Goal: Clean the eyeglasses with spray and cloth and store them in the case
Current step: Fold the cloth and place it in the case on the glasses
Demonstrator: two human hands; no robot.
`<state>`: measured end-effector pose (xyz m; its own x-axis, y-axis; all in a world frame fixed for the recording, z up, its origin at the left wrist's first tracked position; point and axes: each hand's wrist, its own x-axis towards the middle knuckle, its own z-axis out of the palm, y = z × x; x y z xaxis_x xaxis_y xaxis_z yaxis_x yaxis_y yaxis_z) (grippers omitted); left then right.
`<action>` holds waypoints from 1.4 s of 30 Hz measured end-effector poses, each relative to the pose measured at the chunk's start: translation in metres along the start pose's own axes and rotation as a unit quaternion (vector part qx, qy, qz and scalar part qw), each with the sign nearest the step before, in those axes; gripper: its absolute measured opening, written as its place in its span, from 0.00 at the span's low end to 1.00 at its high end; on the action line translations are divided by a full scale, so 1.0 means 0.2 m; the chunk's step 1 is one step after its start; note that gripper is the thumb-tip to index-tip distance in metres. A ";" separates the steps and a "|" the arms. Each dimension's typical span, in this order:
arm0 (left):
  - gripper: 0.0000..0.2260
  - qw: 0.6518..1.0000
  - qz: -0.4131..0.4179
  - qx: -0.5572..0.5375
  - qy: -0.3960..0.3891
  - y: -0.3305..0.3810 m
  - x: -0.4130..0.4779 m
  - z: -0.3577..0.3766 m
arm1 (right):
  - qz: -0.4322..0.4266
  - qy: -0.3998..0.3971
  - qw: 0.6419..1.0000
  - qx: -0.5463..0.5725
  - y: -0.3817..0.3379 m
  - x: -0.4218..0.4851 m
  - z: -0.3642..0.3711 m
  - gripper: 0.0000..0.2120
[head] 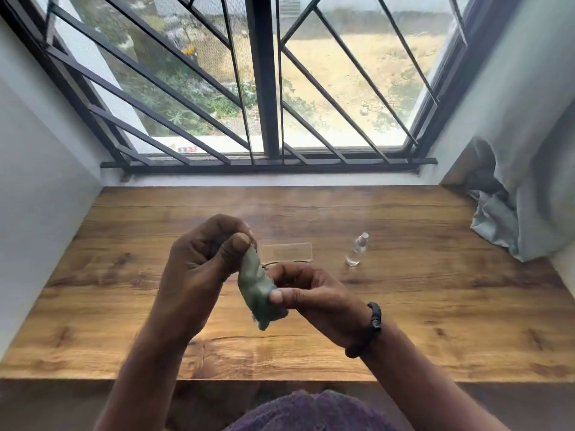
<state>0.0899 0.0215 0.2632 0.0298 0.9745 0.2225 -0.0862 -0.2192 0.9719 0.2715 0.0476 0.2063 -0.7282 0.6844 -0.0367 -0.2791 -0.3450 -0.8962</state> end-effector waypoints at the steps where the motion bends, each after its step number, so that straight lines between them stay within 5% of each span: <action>1: 0.14 1.000 0.001 0.000 0.003 0.00 0.00 0.00 | -0.002 0.016 1.000 0.004 0.00 0.00 -0.01 0.17; 4: 0.15 1.000 0.000 -0.009 0.028 -0.01 0.01 -0.01 | -0.017 0.066 0.998 0.012 0.00 -0.02 -0.02 0.08; 11: 0.16 0.998 -0.001 0.001 0.058 -0.03 0.01 -0.02 | -0.050 0.140 0.989 -0.014 -0.01 -0.05 -0.05 0.02; 16: 0.03 0.995 0.016 0.035 0.090 -0.02 0.01 0.00 | -0.107 0.175 0.976 -0.071 -0.03 -0.05 -0.04 0.01; 22: 0.04 0.987 0.012 0.064 0.145 -0.04 0.00 0.00 | -0.128 0.204 0.964 -0.113 -0.10 -0.06 -0.09 0.04; 30: 0.02 0.978 -0.022 0.114 0.171 -0.18 -0.02 -0.01 | -0.016 0.182 0.957 -0.224 -0.17 -0.12 -0.26 0.06; 42: 0.03 0.974 -0.084 0.162 0.137 -0.51 -0.15 -0.01 | 0.074 0.281 0.901 -0.321 0.02 -0.21 -0.38 0.10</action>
<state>0.0957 0.0140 0.1575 -0.2547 0.9642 0.0734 0.2173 -0.0169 0.9760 0.3494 0.0661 0.1709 -0.2451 0.9410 -0.2335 0.3460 -0.1401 -0.9277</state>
